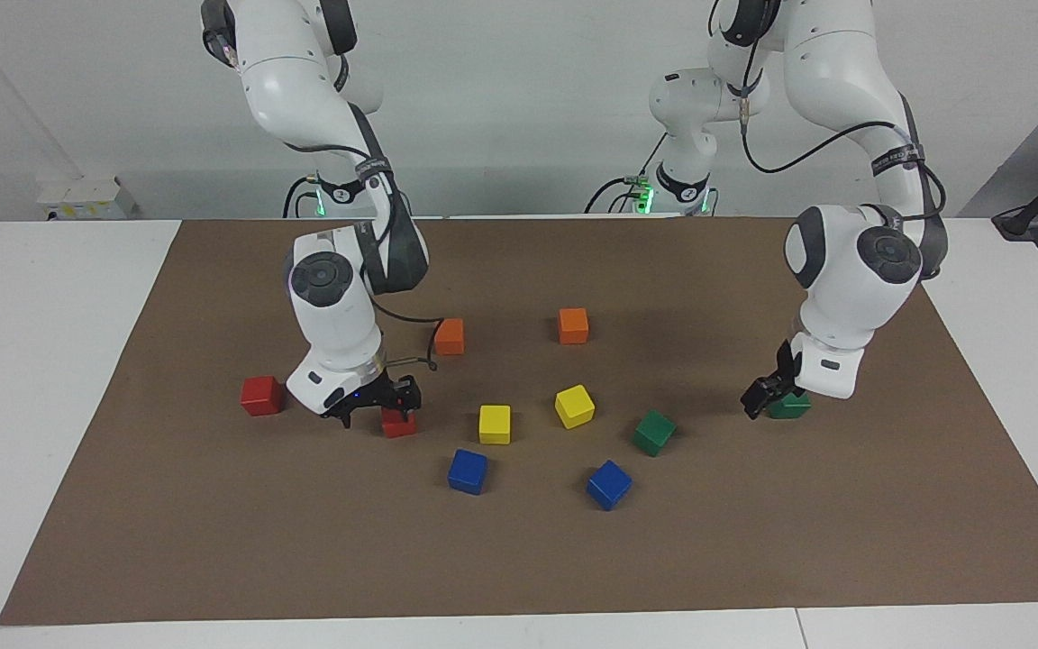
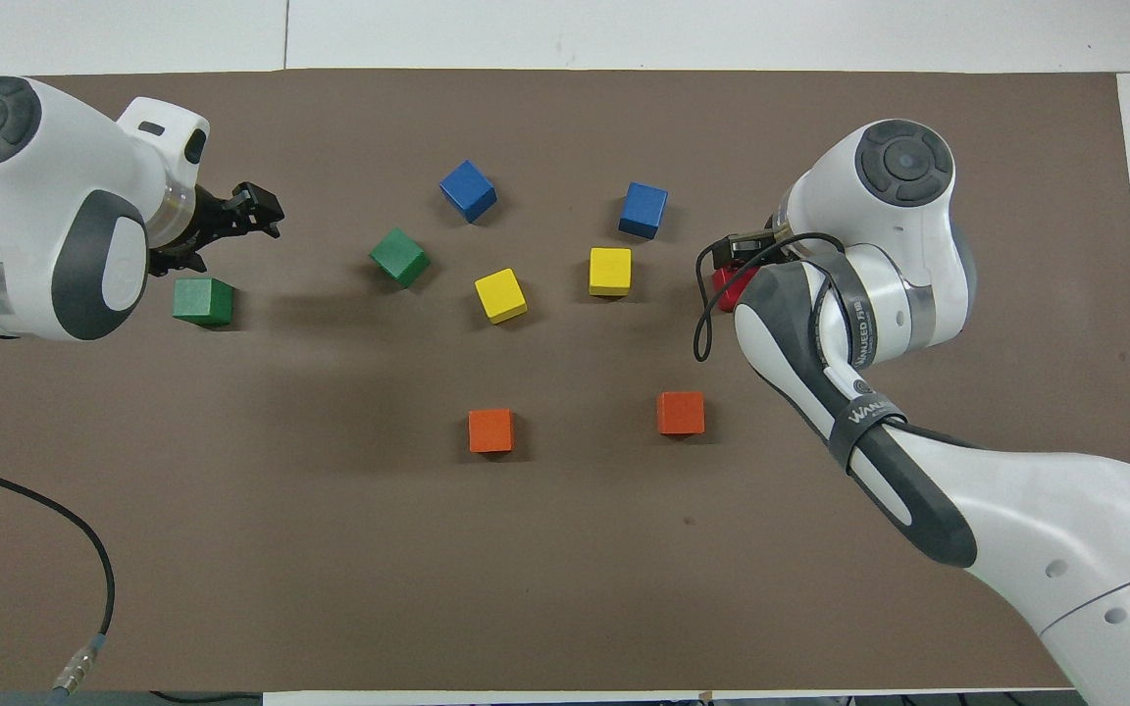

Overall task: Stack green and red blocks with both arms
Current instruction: 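Reach the left gripper to the second green block while the right gripper grasps red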

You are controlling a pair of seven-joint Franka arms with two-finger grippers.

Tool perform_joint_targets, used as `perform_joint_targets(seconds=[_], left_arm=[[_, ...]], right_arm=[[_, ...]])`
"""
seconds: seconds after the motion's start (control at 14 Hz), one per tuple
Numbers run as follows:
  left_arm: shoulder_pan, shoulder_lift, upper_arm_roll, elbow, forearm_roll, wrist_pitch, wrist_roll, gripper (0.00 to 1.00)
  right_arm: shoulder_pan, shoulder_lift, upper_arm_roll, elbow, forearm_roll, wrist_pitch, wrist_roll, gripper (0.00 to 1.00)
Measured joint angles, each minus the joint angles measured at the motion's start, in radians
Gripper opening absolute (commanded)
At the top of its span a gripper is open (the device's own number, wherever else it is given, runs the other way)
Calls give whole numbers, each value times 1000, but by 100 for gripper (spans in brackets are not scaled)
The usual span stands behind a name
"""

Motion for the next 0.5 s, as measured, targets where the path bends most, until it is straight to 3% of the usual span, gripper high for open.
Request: perform_joint_targets(seconds=[0.29,0.5], left_arm=[[-92,11,0,11,0,0,-171,100],[-144,69,1,86,0,-27,-266,100]], right_arm=[[23,-10,3,-30,0,27,14,100],[31,-11,4,-46,0,30,18,100]])
